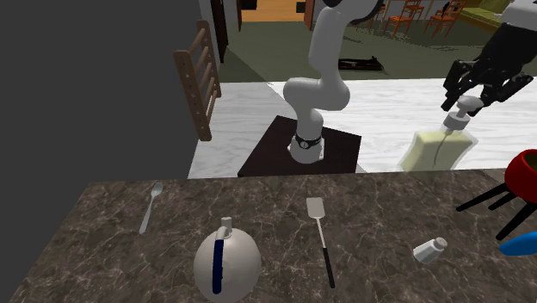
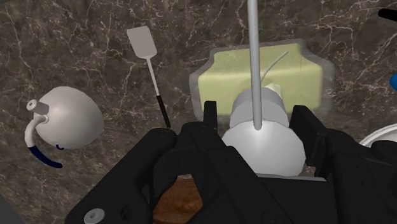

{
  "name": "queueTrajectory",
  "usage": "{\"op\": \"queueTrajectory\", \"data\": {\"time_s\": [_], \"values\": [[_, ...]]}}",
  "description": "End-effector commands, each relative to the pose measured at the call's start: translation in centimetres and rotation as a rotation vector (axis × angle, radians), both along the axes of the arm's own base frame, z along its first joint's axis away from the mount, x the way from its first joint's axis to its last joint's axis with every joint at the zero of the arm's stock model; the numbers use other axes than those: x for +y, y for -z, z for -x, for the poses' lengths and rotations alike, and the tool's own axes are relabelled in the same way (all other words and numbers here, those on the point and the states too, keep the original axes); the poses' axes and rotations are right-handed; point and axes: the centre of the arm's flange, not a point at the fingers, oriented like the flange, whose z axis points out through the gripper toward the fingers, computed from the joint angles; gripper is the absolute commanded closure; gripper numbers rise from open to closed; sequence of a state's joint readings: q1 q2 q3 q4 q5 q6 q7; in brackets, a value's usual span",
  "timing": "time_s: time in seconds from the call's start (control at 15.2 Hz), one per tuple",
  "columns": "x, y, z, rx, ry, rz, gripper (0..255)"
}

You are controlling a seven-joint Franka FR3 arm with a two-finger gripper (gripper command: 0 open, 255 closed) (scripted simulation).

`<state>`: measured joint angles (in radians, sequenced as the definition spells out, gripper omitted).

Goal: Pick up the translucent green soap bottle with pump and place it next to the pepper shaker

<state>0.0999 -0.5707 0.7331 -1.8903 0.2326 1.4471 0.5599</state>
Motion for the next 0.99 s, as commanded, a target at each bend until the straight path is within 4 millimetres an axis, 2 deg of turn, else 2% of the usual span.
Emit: {"op": "queueTrajectory", "data": {"time_s": [0.0,0.92], "values": [[0.0,1.0,0.0,-0.001,0.0,-0.001,255],[0.0,8.4,0.0,-0.001,0.0,-0.001,255]]}}
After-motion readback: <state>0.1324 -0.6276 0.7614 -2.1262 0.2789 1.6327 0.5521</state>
